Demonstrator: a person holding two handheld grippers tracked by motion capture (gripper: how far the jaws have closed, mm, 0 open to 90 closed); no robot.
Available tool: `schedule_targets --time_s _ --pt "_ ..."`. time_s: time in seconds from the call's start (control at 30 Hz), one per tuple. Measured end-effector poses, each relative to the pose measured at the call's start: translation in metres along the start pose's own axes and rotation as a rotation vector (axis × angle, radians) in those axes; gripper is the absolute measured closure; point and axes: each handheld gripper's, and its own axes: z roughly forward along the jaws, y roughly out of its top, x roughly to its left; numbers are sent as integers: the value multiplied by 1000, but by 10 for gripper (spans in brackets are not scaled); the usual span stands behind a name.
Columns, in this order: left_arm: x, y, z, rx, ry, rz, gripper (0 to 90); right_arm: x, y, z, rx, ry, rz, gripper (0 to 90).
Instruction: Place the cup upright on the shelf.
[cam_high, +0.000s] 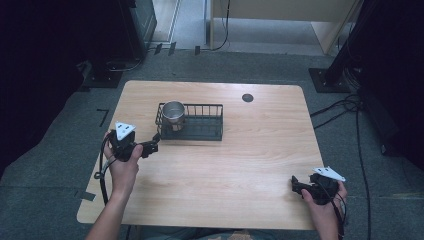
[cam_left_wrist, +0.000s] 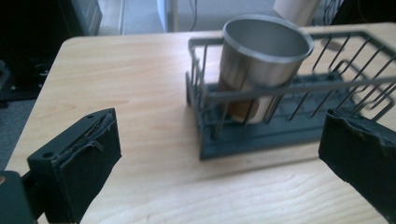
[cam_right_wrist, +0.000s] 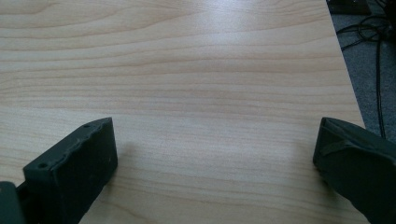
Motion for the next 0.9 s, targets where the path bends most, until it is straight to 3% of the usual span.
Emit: schedule_targets --time_s 0.23,0.67,0.9 --pt "16 -30 3 56 25 -37 0 0 0 0 0 0 0 0" --pt "35 -79 10 157 83 -45 0 0 0 0 1 0 -1 0" --pt "48 -93 3 181 115 -44 0 0 0 0 1 0 -2 0"
